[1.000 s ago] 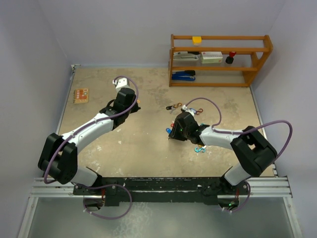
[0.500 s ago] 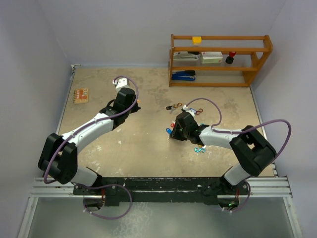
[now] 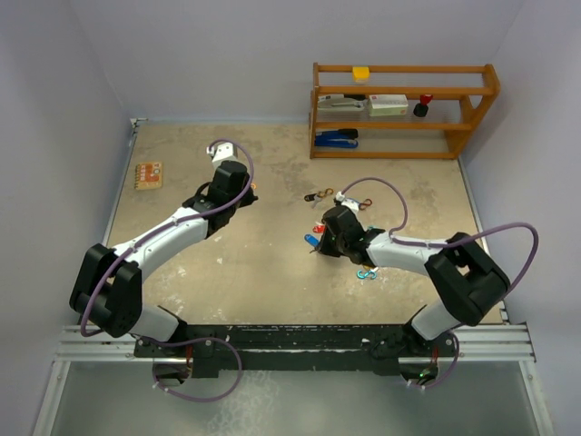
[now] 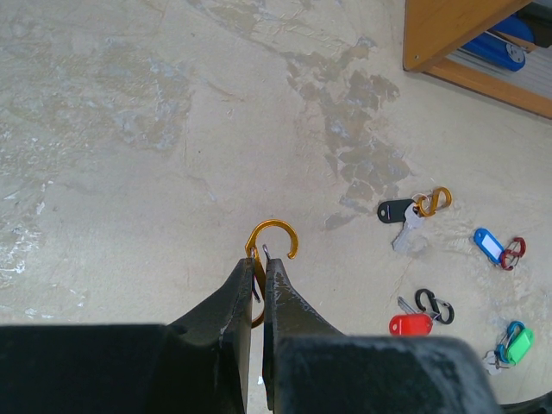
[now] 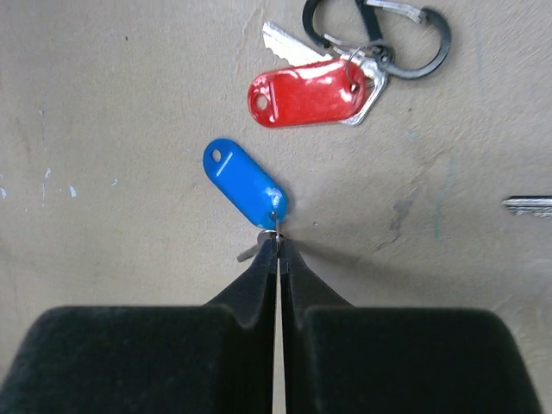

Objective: Put the keys on the keyring

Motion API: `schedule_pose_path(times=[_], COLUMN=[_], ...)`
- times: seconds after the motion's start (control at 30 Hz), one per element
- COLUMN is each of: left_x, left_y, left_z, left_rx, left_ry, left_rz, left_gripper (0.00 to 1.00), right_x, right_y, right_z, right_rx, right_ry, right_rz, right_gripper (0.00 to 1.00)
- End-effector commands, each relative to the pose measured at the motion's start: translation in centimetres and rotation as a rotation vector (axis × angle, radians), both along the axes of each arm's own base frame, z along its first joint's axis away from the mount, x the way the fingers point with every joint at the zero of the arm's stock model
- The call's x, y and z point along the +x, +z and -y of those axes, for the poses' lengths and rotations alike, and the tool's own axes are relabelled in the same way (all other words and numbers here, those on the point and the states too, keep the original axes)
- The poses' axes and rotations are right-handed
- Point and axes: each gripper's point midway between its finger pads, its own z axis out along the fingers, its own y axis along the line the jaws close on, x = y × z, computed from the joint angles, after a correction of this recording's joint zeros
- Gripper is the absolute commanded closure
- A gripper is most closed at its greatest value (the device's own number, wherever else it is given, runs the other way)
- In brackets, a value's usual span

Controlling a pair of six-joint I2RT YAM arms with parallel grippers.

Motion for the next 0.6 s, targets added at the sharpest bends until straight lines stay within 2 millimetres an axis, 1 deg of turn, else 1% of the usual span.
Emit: schedule_pose_path(times=[0.0,0.17,0.27,0.37,0.57], left_x=[0.6,0.1,-0.3,-0.8,-2.1], left_y=[1.4,2.5,3.3,4.4,6.6], left_z=[0.6,1.0,1.5,2.4,4.2], left_rx=[-0.039,-0.056,-0.071,-0.078,-0.081], left_ry=[-0.019,-0.056,-0.081,-0.124,-0.211], left_rz=[0.046,0.061,0.076,0.098,0.153], left_gripper=[1.00,1.00,1.00,1.00,1.00], right_x=[1.7,2.0,1.8,1.5,0.3], right_y=[3.7,7.5,9.3,10.8,12.5], right_z=[1.0,1.9,1.8,1.2,-0.2], right_rx=[-0.083,-0.125,-0.120,-0.097,-0.063], right_ry=[0.057,0.137,0.197,0.276,0.448], right_rz=[0.162,0.299,0.365,0.442,0.568], right_gripper=[1.00,1.00,1.00,1.00,1.00])
